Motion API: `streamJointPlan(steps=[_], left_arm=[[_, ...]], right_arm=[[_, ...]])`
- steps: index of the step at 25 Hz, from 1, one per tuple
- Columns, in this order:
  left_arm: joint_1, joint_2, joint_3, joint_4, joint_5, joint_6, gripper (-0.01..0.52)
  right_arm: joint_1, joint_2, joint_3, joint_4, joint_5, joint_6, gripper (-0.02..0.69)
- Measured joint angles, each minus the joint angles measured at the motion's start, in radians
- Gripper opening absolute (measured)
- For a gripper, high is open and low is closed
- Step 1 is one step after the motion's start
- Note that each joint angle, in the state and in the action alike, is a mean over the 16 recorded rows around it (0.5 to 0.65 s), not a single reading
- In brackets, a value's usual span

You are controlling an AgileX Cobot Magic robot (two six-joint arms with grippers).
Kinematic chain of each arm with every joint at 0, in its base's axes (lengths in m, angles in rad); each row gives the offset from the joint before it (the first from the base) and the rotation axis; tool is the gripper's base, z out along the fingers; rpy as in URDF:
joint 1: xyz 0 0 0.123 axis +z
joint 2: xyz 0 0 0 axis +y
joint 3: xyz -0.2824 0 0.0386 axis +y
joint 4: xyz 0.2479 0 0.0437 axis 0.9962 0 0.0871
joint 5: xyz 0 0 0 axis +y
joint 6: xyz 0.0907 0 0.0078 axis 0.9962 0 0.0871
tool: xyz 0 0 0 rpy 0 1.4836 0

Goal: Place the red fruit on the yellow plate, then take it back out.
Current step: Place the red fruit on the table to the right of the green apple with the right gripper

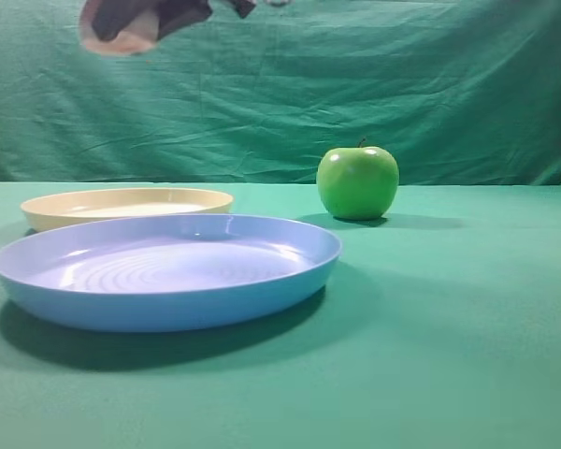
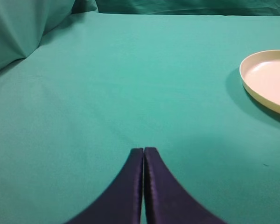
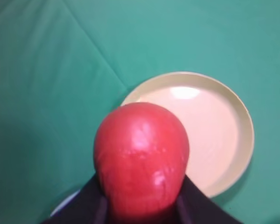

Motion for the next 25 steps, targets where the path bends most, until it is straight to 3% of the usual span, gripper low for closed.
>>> streamJointPlan(steps=[6, 12, 18, 25], left_arm=[[0.0, 0.0, 0.0, 0.0, 0.0, 0.0, 0.0], [0.0, 0.0, 0.0, 0.0, 0.0, 0.0, 0.0], [0.0, 0.0, 0.0, 0.0, 0.0, 0.0, 0.0], [0.0, 0.0, 0.0, 0.0, 0.0, 0.0, 0.0]], right_arm=[[-0.006, -0.128, 0.027, -0.192, 0.166, 0.18, 0.19], [-0.031, -0.286, 0.173, -0.309, 0.215, 0.307, 0.19], [-0.097, -0.472, 0.446, -0.363, 0.137, 0.381, 0.19], [-0.209, -0.638, 0.802, -0.379, -0.058, 0.42, 0.19]])
